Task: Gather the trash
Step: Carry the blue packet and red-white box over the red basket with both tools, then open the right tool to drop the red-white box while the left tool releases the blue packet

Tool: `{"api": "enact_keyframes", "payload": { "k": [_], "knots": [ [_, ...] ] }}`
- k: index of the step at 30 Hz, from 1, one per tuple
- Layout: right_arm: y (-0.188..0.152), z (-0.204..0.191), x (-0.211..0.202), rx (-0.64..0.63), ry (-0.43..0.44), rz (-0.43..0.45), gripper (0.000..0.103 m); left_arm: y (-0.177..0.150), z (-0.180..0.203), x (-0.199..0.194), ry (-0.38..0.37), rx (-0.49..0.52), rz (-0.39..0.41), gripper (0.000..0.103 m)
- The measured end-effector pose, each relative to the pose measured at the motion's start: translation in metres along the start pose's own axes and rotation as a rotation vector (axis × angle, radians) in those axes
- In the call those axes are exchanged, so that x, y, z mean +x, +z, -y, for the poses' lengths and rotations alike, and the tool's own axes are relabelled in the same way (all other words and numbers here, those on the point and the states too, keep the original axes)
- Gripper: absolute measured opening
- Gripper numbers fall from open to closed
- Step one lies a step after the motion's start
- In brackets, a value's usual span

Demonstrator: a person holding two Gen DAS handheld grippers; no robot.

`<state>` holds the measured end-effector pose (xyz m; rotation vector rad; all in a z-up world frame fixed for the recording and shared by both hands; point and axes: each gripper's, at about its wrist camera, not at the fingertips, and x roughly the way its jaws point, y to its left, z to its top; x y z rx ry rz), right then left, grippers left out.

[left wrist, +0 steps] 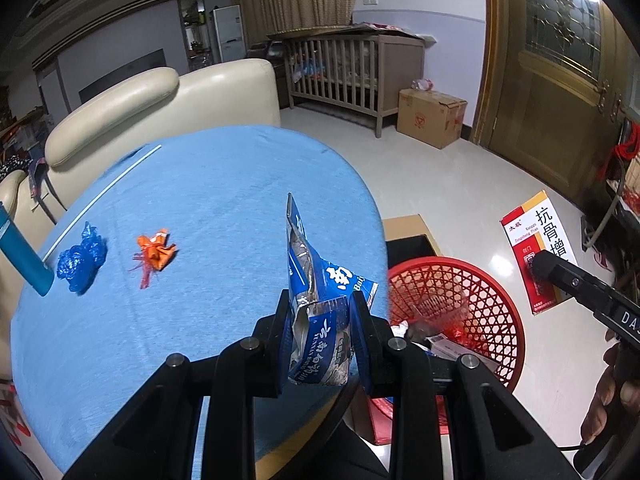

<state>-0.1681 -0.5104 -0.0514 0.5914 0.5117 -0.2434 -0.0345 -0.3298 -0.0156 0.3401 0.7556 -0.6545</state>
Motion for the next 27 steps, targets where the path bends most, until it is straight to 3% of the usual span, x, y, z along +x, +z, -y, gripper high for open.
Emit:
{"api": "enact_keyframes", "payload": {
  "k": [13, 21, 27],
  "knots": [
    [-0.006, 0.028, -0.001, 0.049, -0.041, -0.005, 0.049, 0.002, 0.038, 0.009, -0.047, 0.068, -0.026, 0.028],
    [-0.029, 0.051, 0.019, 0.087, -0.077, -0.083, 0.049, 0.002, 0.053, 0.018, -0.069, 0.094, -0.05, 0.028],
    [-0.032, 0.057, 0.018, 0.093, -0.085, -0.085, 0.049, 0.003, 0.062, 0.025, -0.08, 0.109, -0.062, 0.028]
  ]
}}
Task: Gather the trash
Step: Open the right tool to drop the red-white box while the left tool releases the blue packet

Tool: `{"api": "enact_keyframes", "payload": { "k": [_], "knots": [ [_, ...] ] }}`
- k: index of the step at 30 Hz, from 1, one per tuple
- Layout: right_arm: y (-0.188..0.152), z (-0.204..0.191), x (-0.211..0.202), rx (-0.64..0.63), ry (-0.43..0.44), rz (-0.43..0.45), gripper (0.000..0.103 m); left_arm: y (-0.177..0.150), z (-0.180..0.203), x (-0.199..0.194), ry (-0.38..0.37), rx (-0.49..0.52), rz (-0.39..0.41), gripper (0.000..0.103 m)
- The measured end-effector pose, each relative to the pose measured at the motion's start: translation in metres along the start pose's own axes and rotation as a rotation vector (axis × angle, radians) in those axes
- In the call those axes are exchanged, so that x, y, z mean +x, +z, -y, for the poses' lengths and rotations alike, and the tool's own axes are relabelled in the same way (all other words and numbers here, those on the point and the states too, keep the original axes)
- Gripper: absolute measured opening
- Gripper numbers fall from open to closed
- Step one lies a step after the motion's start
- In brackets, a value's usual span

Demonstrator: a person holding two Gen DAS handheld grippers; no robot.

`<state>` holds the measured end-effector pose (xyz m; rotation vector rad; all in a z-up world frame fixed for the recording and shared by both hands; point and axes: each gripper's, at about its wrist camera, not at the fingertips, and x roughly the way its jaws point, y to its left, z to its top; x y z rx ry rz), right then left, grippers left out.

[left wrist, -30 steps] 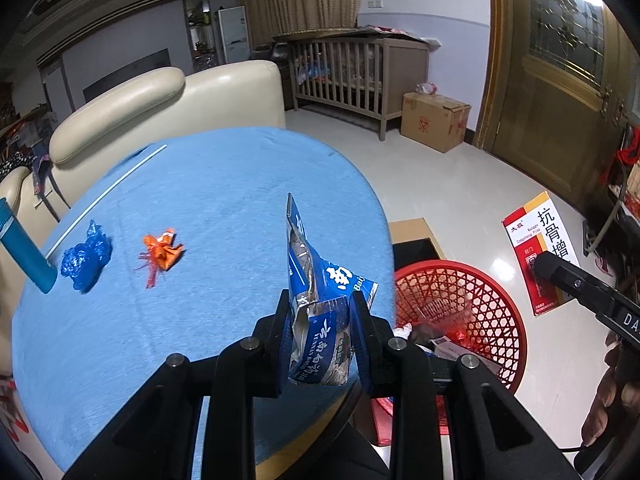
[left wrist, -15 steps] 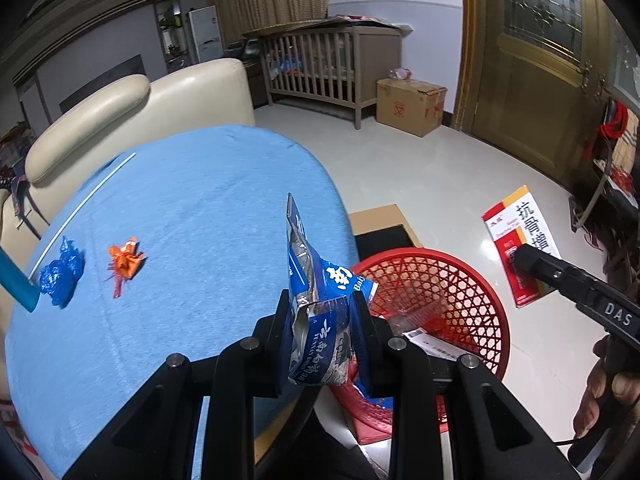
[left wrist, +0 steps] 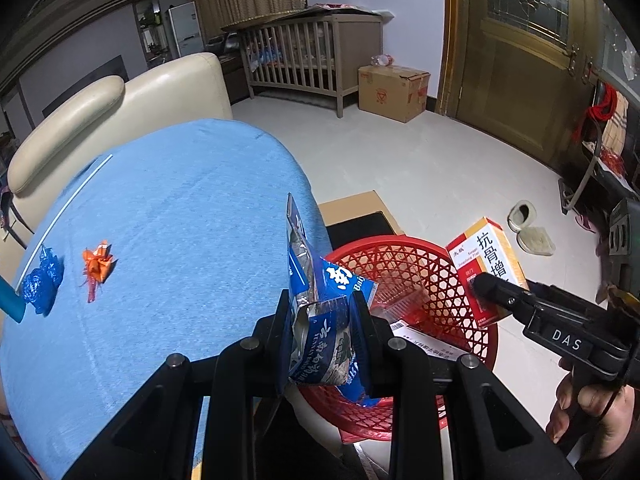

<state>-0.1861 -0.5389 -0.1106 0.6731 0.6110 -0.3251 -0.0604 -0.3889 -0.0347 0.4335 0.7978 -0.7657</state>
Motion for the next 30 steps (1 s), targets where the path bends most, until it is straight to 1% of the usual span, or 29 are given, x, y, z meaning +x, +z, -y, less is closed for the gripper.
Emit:
{"api": "enact_keyframes", "payload": {
  "k": [4, 14, 17, 18, 20, 24, 30],
  "knots": [
    [0.002, -0.001, -0.003, -0.01, -0.006, 0.013, 0.049, 0.0, 0.005, 0.004, -0.01, 0.011, -0.007, 0.028],
    [-0.001, 0.004, -0.001, -0.008, -0.016, 0.01, 0.049, -0.001, 0.016, 0.014, -0.016, 0.029, -0.025, 0.028],
    [0.001, 0.005, 0.007, 0.002, -0.024, -0.014, 0.051, 0.0, 0.02, 0.015, -0.015, 0.033, -0.029, 0.028],
    [0.001, 0.007, 0.01, 0.006, -0.033, -0.024, 0.055, 0.0, 0.02, 0.015, -0.016, 0.035, -0.032, 0.028],
    [-0.001, 0.012, 0.015, 0.029, -0.042, -0.036, 0.067, 0.001, 0.02, 0.017, -0.016, 0.039, -0.035, 0.028],
    [-0.001, 0.021, 0.01, 0.057, -0.047, -0.016, 0.067, 0.0, 0.018, 0.022, -0.017, 0.043, -0.045, 0.028],
    [0.006, 0.031, -0.006, 0.085, -0.058, 0.031, 0.067, -0.002, 0.025, 0.031, -0.021, 0.059, -0.065, 0.028]
  ]
}}
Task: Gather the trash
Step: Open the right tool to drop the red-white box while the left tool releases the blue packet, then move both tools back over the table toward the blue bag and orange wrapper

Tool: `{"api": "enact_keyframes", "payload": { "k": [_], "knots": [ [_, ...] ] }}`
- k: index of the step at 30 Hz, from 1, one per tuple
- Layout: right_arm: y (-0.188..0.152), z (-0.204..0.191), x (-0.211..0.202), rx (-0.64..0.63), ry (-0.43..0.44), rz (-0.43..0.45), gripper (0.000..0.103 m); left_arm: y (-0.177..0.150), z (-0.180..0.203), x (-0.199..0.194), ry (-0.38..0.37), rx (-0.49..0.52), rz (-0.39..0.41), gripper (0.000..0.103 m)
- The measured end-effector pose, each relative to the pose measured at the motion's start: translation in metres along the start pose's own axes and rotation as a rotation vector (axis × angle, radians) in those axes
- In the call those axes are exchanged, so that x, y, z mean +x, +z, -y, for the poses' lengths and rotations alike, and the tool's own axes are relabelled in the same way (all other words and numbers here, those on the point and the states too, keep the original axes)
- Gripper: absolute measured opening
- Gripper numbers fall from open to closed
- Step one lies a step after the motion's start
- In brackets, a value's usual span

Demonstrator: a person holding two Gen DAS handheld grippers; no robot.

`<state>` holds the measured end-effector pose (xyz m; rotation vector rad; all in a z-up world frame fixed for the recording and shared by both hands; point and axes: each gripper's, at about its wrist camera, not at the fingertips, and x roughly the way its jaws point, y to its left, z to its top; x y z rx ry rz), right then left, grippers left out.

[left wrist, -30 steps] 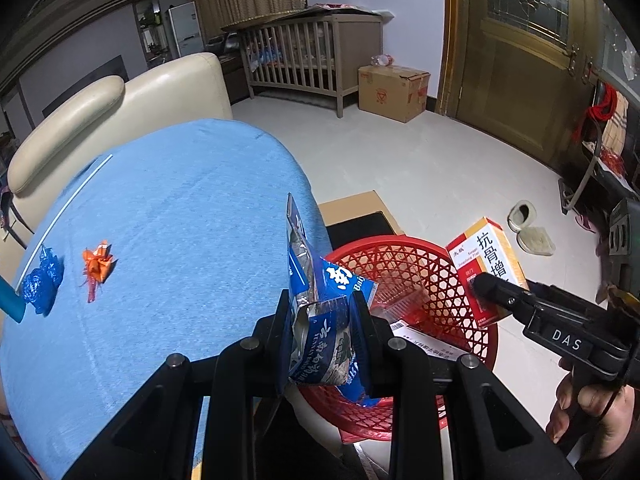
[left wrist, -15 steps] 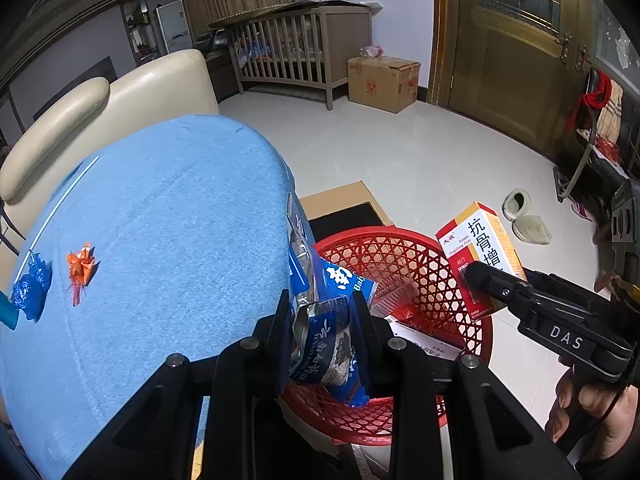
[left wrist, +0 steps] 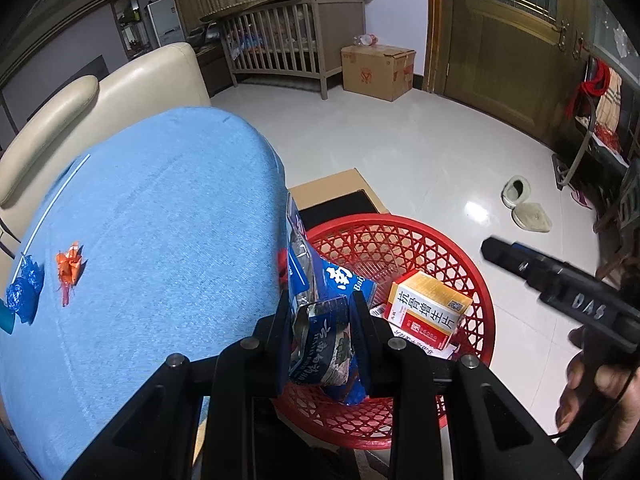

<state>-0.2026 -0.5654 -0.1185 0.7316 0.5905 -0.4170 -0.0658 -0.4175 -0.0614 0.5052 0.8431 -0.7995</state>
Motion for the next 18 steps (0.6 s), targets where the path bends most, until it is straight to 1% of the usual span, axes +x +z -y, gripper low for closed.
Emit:
{"api": "enact_keyframes", "payload": {
  "k": [6, 18],
  "knots": [
    [0.006, 0.004, -0.008, 0.021, 0.0, 0.032, 0.067, 0.0, 0.008, 0.007, -0.004, 0.019, -0.016, 0.028],
    [0.01, 0.017, -0.016, 0.068, -0.004, 0.065, 0.07, 0.0, 0.02, 0.021, -0.006, 0.046, -0.049, 0.028]
  ]
}}
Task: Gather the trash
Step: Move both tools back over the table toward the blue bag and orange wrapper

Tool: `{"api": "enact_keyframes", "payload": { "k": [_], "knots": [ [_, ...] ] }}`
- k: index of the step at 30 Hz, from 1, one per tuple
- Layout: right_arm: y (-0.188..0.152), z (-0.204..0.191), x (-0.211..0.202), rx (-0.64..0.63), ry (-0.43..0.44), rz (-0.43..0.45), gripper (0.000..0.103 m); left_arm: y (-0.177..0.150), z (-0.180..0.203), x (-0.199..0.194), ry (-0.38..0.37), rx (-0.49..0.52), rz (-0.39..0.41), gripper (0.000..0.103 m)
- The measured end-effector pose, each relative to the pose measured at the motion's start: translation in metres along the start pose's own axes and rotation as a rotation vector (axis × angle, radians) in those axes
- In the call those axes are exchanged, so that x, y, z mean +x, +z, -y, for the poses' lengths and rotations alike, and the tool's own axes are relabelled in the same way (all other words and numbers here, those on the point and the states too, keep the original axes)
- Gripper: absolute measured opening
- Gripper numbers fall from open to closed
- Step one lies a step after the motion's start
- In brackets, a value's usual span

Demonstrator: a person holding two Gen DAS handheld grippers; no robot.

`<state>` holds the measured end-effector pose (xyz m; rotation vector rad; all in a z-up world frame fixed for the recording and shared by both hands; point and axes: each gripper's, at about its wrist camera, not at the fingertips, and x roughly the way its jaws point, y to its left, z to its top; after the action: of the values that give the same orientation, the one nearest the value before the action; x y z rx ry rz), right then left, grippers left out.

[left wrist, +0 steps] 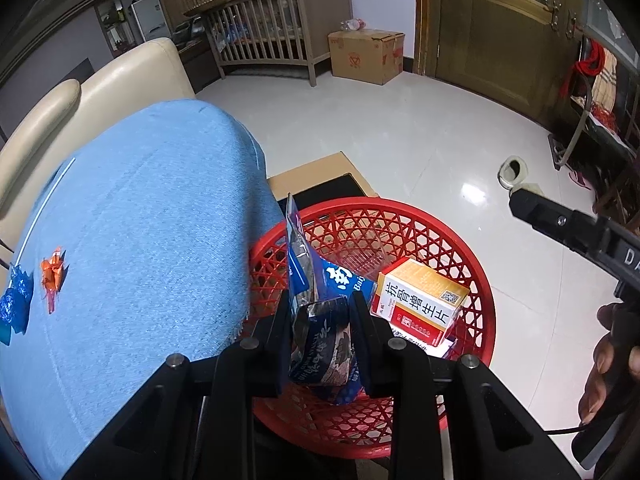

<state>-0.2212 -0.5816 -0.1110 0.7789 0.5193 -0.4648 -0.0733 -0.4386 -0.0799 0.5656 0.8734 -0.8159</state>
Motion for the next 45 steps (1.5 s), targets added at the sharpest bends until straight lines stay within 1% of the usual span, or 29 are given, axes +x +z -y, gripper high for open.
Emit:
{"api": "enact_keyframes", "payload": {
  "k": [3, 5, 6, 7, 8, 10, 12, 15, 21, 24, 28, 34, 40, 45],
  "knots": [
    [0.001, 0.002, -0.002, 0.007, -0.001, 0.009, 0.07, 0.001, 0.001, 0.006, 0.0, -0.002, -0.021, 0.029],
    [0.003, 0.002, -0.004, 0.008, -0.002, 0.014, 0.071, 0.001, 0.001, 0.013, -0.015, -0.006, -0.049, 0.031],
    [0.003, 0.003, -0.004, 0.008, -0.003, 0.018, 0.071, 0.001, 0.002, 0.015, -0.019, -0.006, -0.058, 0.042],
    [0.004, 0.002, -0.005, 0.008, -0.003, 0.021, 0.072, 0.001, 0.003, 0.018, -0.022, -0.002, -0.074, 0.065],
    [0.004, 0.002, -0.006, 0.007, -0.003, 0.023, 0.072, 0.0, 0.005, 0.018, -0.014, 0.005, -0.069, 0.077],
    [0.005, 0.001, -0.007, 0.006, -0.004, 0.027, 0.072, -0.001, 0.007, 0.015, 0.004, 0.021, -0.044, 0.078],
    [0.005, 0.0, -0.007, 0.003, -0.004, 0.029, 0.072, -0.001, 0.005, 0.012, 0.001, 0.028, -0.038, 0.078],
    [0.006, -0.004, -0.006, -0.005, 0.0, 0.028, 0.072, -0.002, -0.008, 0.003, 0.01, 0.001, -0.013, 0.078],
    [0.006, -0.026, -0.003, -0.046, 0.019, 0.021, 0.072, -0.011, -0.062, -0.021, 0.038, -0.126, 0.034, 0.078],
    [0.004, -0.042, 0.001, -0.074, 0.035, 0.013, 0.073, -0.023, -0.091, -0.035, 0.07, -0.189, 0.055, 0.078],
    [-0.001, -0.069, 0.009, -0.127, 0.056, -0.013, 0.073, -0.046, -0.13, -0.051, 0.107, -0.28, 0.079, 0.078],
    [-0.017, -0.124, 0.024, -0.237, 0.099, -0.065, 0.073, -0.088, -0.186, -0.067, 0.153, -0.422, 0.102, 0.078],
    [-0.041, -0.185, 0.044, -0.364, 0.145, -0.134, 0.073, -0.135, -0.238, -0.077, 0.185, -0.576, 0.097, 0.078],
    [-0.067, -0.235, 0.068, -0.471, 0.166, -0.212, 0.073, -0.172, -0.269, -0.076, 0.227, -0.67, 0.085, 0.078]
  ]
}}
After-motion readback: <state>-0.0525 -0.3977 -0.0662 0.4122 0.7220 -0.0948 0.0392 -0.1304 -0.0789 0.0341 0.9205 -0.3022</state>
